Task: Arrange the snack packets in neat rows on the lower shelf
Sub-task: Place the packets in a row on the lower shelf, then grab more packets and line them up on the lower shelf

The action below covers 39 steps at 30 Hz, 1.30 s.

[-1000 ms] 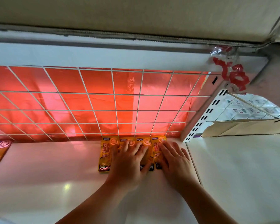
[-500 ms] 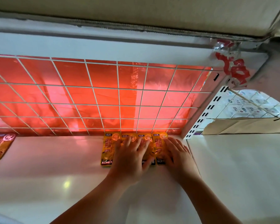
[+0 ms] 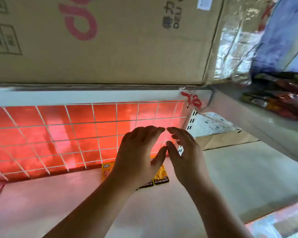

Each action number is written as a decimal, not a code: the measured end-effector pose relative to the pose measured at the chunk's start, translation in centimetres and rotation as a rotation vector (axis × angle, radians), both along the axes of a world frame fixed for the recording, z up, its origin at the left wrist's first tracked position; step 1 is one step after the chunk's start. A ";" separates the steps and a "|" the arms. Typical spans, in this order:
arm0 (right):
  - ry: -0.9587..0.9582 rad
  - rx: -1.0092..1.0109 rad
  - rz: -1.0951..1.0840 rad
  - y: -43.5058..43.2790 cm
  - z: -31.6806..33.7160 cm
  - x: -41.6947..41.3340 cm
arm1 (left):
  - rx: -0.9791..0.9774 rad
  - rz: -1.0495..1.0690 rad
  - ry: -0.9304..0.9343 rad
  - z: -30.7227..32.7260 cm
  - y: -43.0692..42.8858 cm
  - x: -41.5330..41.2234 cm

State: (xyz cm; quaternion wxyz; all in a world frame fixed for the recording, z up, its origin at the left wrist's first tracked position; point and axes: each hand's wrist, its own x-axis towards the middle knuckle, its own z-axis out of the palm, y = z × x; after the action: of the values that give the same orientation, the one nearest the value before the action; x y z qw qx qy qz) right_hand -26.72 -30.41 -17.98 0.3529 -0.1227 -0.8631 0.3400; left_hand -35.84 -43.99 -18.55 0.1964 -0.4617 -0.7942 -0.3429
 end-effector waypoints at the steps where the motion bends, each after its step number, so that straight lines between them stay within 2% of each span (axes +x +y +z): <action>1: 0.043 0.001 -0.029 -0.3 2.1 1.0 | 0.042 -0.047 0.019 1.8 0.3 0.5; 6: 0.230 0.096 -0.143 -1.2 11.0 6.8 | 0.190 -0.282 0.169 9.8 2.5 4.1; 10: 0.234 0.158 -0.205 -0.9 15.9 11.8 | 0.240 -0.381 0.215 13.8 5.0 7.1; 15: 0.154 0.200 -0.368 4.5 18.8 16.9 | 0.189 -0.457 0.112 15.4 8.5 10.1; 20: 0.008 0.211 -0.505 13.6 18.4 19.8 | 0.066 -0.450 -0.071 15.3 12.5 11.2; 27: -0.276 0.291 -0.344 21.7 18.4 20.0 | -0.055 -0.381 -0.108 16.3 18.7 11.5; 31: -0.246 0.402 -0.255 24.4 18.9 19.4 | -0.118 -0.367 -0.192 15.9 20.8 11.7; 36: -0.210 0.442 -0.270 27.9 20.8 17.6 | -0.176 -0.352 -0.232 16.8 20.9 11.5; 39: -0.418 0.442 -0.238 29.2 22.0 16.2 | -0.175 -0.344 -0.264 16.8 21.1 11.7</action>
State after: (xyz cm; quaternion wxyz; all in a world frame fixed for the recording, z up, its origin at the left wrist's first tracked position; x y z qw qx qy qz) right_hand -10.56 -1.21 4.00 0.2233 -0.2104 -0.9493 0.0681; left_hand -24.15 -22.86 -1.76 -0.0113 -0.5568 -0.7492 -0.3586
